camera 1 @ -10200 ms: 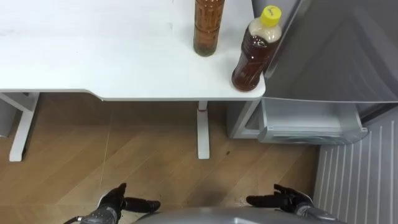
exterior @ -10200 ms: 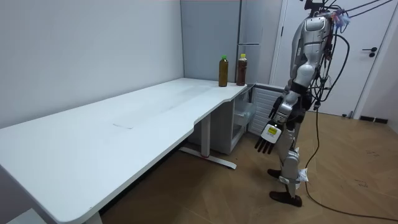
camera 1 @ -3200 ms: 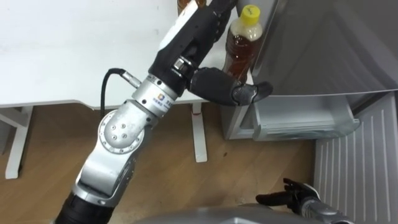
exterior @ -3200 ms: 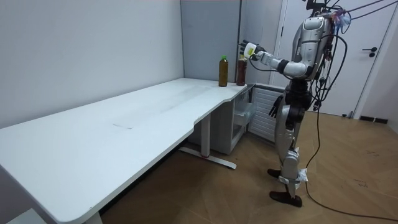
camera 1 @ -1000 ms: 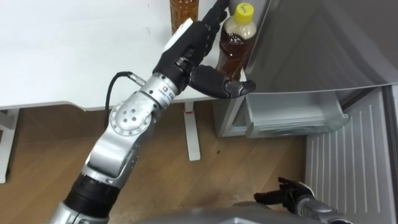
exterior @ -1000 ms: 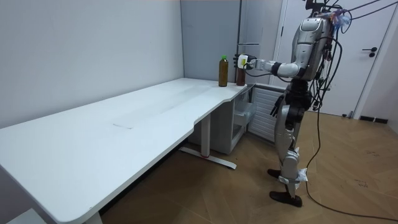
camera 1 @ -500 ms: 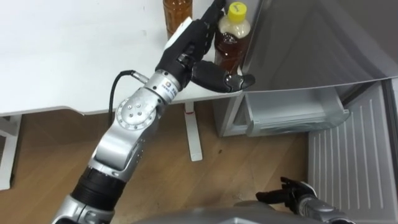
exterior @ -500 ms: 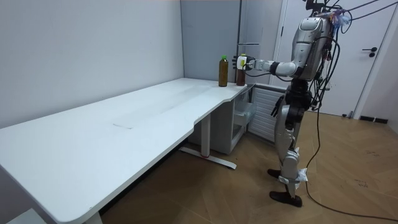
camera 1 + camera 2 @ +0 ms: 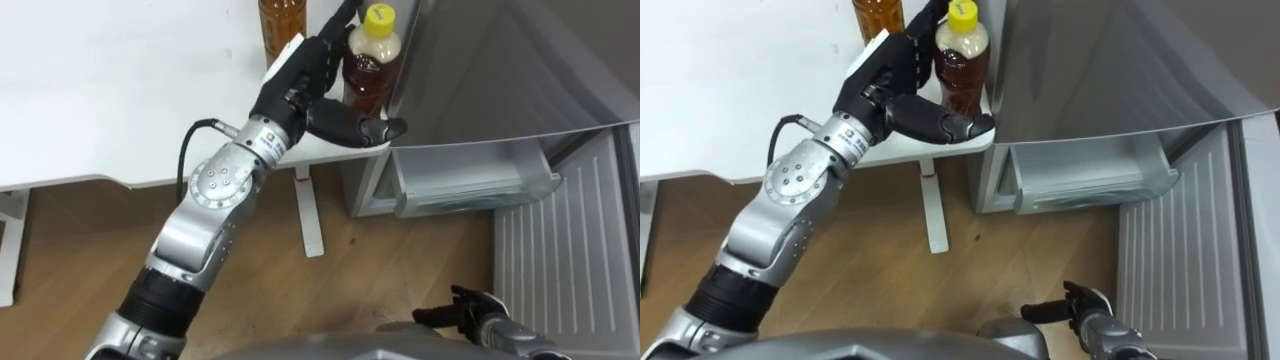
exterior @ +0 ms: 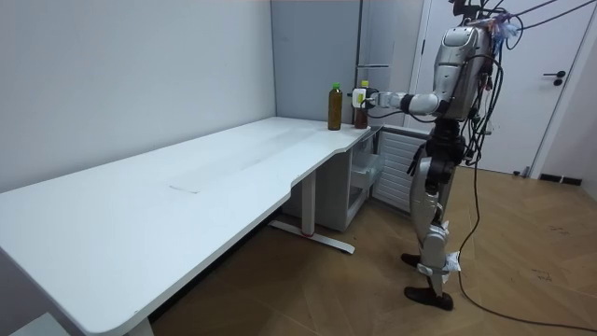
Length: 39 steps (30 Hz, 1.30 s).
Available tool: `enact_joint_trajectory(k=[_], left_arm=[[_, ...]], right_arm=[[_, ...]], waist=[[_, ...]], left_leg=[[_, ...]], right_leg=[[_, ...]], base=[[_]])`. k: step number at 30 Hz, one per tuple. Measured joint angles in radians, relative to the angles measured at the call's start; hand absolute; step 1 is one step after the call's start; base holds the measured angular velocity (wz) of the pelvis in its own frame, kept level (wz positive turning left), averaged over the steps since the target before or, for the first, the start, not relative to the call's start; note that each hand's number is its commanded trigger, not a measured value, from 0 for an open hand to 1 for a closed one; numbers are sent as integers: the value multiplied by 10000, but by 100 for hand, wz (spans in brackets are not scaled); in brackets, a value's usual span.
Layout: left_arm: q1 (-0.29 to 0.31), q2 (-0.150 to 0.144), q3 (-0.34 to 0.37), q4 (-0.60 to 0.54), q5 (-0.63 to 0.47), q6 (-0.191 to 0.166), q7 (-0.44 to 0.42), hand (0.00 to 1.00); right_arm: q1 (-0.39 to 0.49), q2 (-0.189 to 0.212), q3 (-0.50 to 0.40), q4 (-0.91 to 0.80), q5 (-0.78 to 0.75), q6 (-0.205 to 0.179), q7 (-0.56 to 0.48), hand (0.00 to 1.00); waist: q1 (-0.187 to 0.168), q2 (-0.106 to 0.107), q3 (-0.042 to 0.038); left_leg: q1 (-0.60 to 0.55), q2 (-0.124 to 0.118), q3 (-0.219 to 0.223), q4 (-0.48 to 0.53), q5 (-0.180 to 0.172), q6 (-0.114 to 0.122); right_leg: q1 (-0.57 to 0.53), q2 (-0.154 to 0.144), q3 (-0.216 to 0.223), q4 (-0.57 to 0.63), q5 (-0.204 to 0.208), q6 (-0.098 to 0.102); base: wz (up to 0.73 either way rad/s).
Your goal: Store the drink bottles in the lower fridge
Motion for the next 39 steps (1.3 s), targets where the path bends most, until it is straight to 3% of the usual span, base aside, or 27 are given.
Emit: enact_joint_trajectory(k=[3, 11, 33, 39], left_arm=[[-245, -1, 51, 12, -2, 1, 2, 100], [-521, -7, 166, 267, 7, 20, -28, 100], [-548, -16, 229, 466, 3, 76, -256, 100], [-547, -11, 212, 474, -821, 291, -616, 100]], right_arm=[[-13, 34, 6, -7, -4, -4, -10, 0], [-11, 83, 13, -4, -3, 5, -18, 0], [-39, 87, 0, 83, -32, 5, -30, 0], [-38, 69, 8, -6, -2, 19, -4, 0]], waist=[[15, -63, 30], [4, -136, 10], [-202, -124, -5], [-195, -62, -37]], left_leg=[[4, 2, 3, 0, 0, 0], [6, 5, -1, 3, 0, 0], [27, 23, 27, 106, 0, 0], [-12, 42, -9, 137, 0, 0]], right_leg=[[-1, 6, 25, 0, 0, 0], [-11, 11, 53, 0, 1, 0], [16, 5, 72, 67, 36, -45], [-5, -32, 39, 108, 43, -56]], base=[[-1], [-2], [0], [1]])
